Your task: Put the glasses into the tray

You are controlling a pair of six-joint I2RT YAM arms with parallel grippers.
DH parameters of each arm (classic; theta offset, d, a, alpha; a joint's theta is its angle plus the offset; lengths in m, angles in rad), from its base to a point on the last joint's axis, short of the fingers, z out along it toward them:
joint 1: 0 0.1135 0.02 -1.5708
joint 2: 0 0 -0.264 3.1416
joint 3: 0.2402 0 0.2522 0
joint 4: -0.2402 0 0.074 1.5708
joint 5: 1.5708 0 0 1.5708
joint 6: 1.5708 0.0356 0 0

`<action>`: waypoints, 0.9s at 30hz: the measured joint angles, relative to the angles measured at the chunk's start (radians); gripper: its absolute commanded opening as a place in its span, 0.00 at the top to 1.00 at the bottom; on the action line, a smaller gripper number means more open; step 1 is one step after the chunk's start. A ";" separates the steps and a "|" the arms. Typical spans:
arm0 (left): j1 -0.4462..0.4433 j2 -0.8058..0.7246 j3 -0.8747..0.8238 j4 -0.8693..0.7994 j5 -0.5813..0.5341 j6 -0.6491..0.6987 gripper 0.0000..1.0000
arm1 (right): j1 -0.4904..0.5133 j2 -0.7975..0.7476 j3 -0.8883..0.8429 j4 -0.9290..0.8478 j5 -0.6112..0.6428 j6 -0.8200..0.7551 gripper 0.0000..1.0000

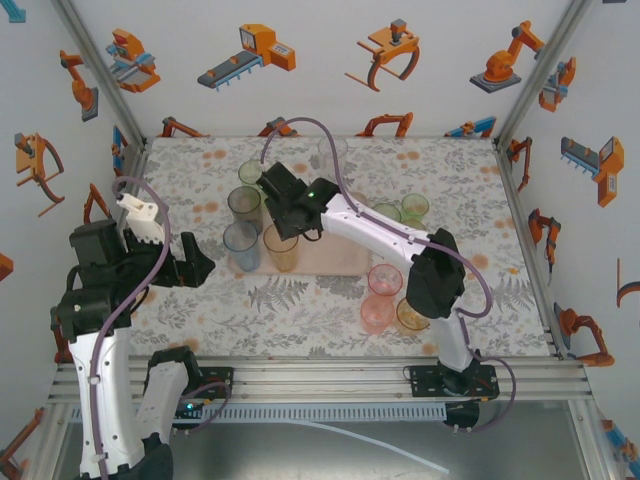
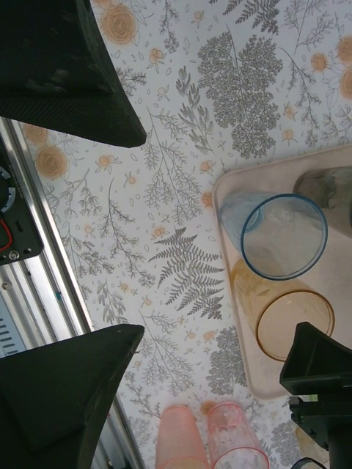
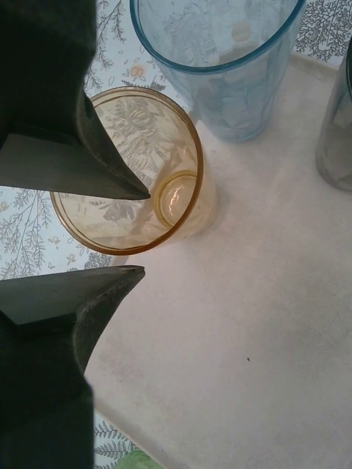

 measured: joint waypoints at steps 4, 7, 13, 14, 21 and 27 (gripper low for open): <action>0.000 0.002 0.020 -0.004 -0.015 0.008 0.01 | 0.000 -0.024 0.000 -0.012 0.001 -0.002 0.56; 0.000 0.005 0.042 -0.012 -0.020 0.019 0.01 | 0.000 -0.068 0.000 -0.017 0.006 -0.002 0.55; 0.000 0.023 0.093 -0.058 -0.042 0.053 0.02 | 0.000 -0.235 -0.061 -0.003 0.037 0.001 0.54; 0.000 0.028 0.101 -0.069 -0.047 0.058 0.02 | -0.001 -0.278 -0.088 0.005 0.042 0.003 0.54; 0.000 0.024 0.118 -0.132 -0.072 0.092 0.03 | -0.003 -0.524 -0.317 0.057 0.065 0.038 0.54; 0.000 -0.003 0.106 -0.141 -0.072 0.100 0.03 | -0.006 -0.659 -0.506 0.050 0.077 0.068 0.53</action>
